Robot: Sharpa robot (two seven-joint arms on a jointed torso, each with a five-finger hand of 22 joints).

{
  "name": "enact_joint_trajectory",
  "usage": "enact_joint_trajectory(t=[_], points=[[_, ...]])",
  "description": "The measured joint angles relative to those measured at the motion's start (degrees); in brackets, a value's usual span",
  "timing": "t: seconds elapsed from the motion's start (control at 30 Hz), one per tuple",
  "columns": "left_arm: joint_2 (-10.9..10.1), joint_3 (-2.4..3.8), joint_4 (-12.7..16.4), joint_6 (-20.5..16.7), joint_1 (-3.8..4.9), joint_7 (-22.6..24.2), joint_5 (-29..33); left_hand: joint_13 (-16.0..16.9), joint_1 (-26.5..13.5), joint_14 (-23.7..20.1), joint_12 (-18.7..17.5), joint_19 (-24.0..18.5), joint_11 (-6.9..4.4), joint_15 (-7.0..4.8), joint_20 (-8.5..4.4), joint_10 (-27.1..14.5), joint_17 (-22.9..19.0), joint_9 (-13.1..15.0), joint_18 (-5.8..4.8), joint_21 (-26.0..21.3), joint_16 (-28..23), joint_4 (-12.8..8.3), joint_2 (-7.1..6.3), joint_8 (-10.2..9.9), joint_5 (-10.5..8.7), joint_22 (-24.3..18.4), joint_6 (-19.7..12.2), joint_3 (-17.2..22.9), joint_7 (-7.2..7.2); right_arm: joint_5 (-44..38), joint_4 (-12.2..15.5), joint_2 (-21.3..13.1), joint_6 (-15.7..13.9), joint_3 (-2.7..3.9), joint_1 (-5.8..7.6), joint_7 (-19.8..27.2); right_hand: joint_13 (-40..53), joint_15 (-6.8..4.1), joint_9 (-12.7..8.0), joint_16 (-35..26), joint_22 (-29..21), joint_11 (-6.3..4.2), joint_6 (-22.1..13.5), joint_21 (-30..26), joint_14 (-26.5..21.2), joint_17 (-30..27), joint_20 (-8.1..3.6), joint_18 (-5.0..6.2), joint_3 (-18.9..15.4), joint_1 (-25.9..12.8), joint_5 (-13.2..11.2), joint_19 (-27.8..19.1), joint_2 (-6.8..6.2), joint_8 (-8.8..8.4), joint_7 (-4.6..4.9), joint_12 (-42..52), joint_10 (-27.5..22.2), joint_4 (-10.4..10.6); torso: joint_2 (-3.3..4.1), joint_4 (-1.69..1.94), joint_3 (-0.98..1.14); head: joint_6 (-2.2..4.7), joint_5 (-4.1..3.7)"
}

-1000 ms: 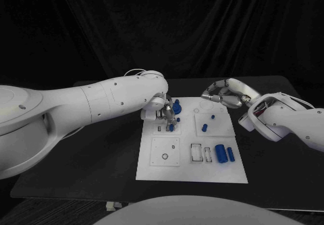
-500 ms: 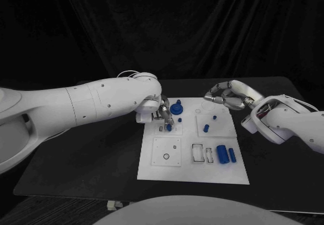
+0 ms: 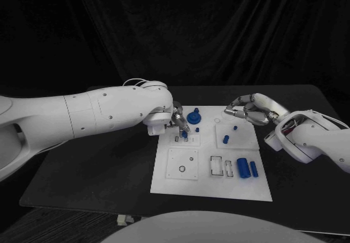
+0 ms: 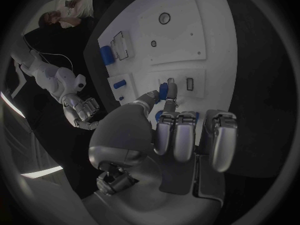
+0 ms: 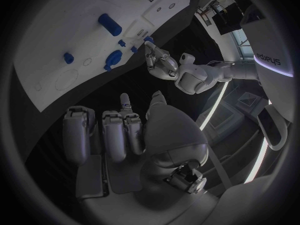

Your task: Assemble the parts on the task board

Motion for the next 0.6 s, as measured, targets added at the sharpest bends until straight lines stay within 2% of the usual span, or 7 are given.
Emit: enact_joint_trajectory(t=[0.03,0.27,0.6], points=[[-0.2,0.00,0.3,-0.4,0.00,0.0,-0.2,0.0,-0.2,0.0,0.0,0.0,0.00,0.00,0.00,0.0,0.0,0.0,0.00,0.0,0.0,-0.9,-0.21,0.0,-0.07,0.0,0.0,1.3,0.00,0.0,0.0,0.0,0.0,0.00,-0.06,0.0,0.0,0.00,0.0,0.0,0.0,0.00,0.0,0.0,0.0,0.0,0.00,0.00,0.0,0.0,0.0,0.0,0.00,0.00,0.00,0.0,0.0,0.0,-0.02,0.02,0.01,0.00,0.03],[-1.5,-0.02,1.7,-3.6,-0.30,0.0,-2.3,0.0,-0.3,0.0,0.0,0.0,0.01,0.00,0.00,0.0,0.0,0.2,0.00,0.0,0.0,-0.6,-0.34,-0.3,-0.44,0.0,-0.1,1.6,0.10,0.0,-0.1,0.0,-0.2,0.02,-0.35,0.0,0.0,0.00,0.0,0.0,0.0,0.00,0.0,0.0,0.0,0.0,0.00,0.00,0.0,0.2,0.0,0.0,-0.24,0.00,0.00,0.0,0.0,0.0,-0.15,0.04,0.09,0.02,0.44],[-1.2,-0.06,1.8,-6.2,-1.00,-0.1,-4.7,0.0,-0.8,0.0,0.0,0.0,0.02,0.00,0.00,0.0,0.0,0.3,0.00,0.0,0.0,-0.5,-0.49,-0.3,-0.88,0.0,0.0,2.6,-0.01,0.0,-0.2,0.1,-0.5,0.01,-0.78,0.1,0.0,0.00,0.0,0.0,0.0,0.00,0.0,0.0,0.0,0.0,0.00,-0.01,-0.1,0.6,0.2,0.0,-0.49,0.00,0.00,0.0,0.0,-0.1,-0.09,-0.01,0.05,0.03,0.98]])
